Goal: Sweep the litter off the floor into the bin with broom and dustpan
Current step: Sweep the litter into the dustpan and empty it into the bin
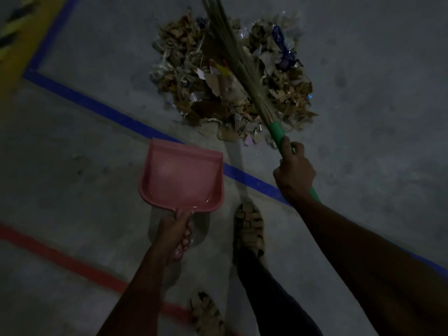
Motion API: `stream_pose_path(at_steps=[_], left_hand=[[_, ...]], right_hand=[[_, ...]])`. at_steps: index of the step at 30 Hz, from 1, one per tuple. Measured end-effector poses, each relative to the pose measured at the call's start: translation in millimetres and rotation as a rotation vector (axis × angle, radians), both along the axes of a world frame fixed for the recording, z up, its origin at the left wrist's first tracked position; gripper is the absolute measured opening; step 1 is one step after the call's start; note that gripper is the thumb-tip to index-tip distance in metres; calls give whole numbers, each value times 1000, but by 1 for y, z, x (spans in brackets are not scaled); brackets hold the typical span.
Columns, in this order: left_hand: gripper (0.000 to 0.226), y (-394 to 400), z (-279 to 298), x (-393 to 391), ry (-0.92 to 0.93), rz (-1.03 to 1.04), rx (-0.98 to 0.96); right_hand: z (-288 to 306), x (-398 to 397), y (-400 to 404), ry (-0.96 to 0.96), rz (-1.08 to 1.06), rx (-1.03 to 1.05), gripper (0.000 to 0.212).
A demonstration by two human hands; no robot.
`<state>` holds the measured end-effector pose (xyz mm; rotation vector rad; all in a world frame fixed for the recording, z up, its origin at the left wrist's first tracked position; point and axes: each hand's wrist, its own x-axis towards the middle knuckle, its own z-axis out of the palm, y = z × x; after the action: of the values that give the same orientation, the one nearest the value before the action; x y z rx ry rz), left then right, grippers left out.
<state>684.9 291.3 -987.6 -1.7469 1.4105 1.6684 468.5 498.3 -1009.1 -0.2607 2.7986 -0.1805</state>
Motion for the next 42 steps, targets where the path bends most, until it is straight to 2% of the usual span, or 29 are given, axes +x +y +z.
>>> stream_pose_path(at_steps=[7, 14, 18, 26, 34, 36, 42], left_hand=[[33, -19, -43, -55, -39, -8, 7], [43, -39, -87, -77, -112, 85, 114], [48, -42, -115, -71, -80, 159, 184], [40, -56, -159, -84, -62, 84, 208], [39, -83, -176, -125, -39, -116, 115], [37, -89, -178, -134, -44, -190, 96], [32, -103, -180, -150, -75, -348, 83]], right_hand=[[-37, -95, -17, 13, 66, 59, 92], [-78, -147, -42, 2, 58, 104, 80], [-117, -149, -55, -43, 18, 133, 75], [-169, -133, -44, -126, 42, 97, 80], [-183, -96, -4, -159, 175, -25, 70], [-187, -86, 7, -162, 215, -31, 74], [-184, -98, 11, 12, 100, -68, 78]])
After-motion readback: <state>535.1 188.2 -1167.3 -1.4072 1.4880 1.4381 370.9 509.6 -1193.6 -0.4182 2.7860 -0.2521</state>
